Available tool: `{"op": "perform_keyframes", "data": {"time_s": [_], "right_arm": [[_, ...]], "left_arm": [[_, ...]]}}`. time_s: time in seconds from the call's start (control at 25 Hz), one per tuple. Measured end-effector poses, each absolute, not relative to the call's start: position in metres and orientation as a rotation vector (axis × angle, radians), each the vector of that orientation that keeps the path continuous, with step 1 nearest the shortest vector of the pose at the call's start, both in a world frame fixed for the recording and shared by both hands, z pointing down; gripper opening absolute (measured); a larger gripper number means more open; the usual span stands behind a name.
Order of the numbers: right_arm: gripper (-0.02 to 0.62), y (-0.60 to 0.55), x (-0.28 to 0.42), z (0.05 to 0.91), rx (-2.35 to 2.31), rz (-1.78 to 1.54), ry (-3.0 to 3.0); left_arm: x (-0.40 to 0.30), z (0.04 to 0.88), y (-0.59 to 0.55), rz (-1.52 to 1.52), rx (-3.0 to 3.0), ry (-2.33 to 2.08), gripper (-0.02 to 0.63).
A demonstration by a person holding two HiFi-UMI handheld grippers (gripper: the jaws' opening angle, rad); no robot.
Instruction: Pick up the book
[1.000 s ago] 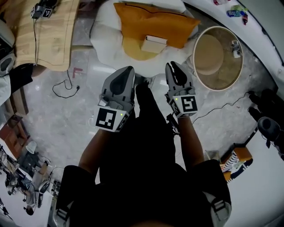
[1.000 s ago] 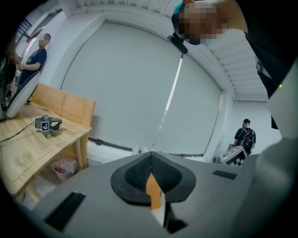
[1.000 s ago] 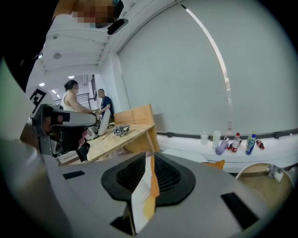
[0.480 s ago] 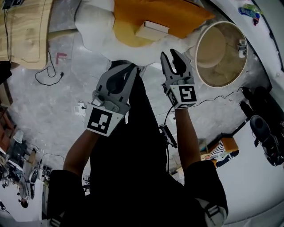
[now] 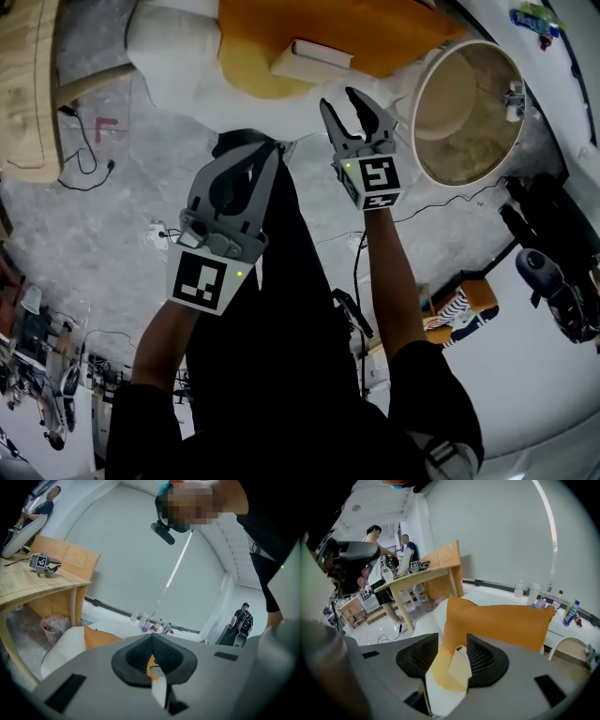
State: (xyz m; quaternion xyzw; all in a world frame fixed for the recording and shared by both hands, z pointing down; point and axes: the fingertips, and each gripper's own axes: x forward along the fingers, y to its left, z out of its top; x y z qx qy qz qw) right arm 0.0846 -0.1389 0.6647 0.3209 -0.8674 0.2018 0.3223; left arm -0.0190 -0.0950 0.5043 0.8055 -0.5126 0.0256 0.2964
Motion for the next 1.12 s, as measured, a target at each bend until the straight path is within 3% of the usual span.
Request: {"op": "perform_keyframes", "data": {"time_s": [0.72,1.12], "right_arm": [[0.199,-0.163,0.095,0.793,0.542,0.596,-2.131],[0.238,-0.176,0.091,0.831,0.305,0.436,-2.020]], "left_arm": [[-0.025,0.548,-0.109,0.050,2.077,-1.375,0.008],[-0.025,0.554,-0.115,0.014,2.047,-1.363,0.008]]}}
